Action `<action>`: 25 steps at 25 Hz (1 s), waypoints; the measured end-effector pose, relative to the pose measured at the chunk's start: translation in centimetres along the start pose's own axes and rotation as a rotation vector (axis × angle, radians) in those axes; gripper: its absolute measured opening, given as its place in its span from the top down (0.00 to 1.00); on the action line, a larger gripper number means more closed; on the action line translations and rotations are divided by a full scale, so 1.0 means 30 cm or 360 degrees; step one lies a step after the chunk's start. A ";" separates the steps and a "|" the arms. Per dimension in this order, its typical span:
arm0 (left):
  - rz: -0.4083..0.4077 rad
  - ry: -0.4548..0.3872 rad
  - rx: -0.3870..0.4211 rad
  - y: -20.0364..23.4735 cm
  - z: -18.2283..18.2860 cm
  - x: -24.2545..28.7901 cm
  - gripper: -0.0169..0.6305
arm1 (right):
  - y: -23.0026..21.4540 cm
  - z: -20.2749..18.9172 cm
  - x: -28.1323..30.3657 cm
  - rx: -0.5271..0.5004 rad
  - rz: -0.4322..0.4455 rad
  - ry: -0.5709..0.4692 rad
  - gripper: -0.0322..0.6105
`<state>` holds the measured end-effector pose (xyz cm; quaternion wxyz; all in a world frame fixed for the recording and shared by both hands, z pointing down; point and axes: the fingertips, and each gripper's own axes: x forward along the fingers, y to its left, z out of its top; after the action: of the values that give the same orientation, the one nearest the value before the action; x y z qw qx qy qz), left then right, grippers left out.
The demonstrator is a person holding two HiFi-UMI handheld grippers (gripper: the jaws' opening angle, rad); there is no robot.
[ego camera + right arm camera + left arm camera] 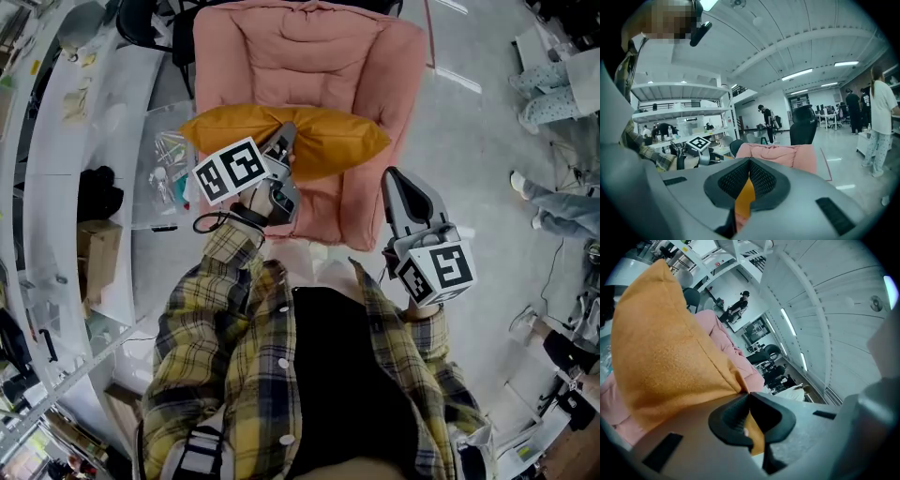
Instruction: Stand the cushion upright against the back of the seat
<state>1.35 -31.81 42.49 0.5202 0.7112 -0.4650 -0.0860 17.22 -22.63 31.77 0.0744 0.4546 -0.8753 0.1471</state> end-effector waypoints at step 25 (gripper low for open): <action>-0.0001 0.0072 -0.0150 0.078 0.380 0.411 0.95 | -0.059 0.000 0.260 0.0067 -0.0110 0.0082 0.92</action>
<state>-0.07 -48.64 43.81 0.5635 0.6878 -0.4482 -0.0919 14.17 -29.64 34.17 0.0924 0.4822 -0.8535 0.1744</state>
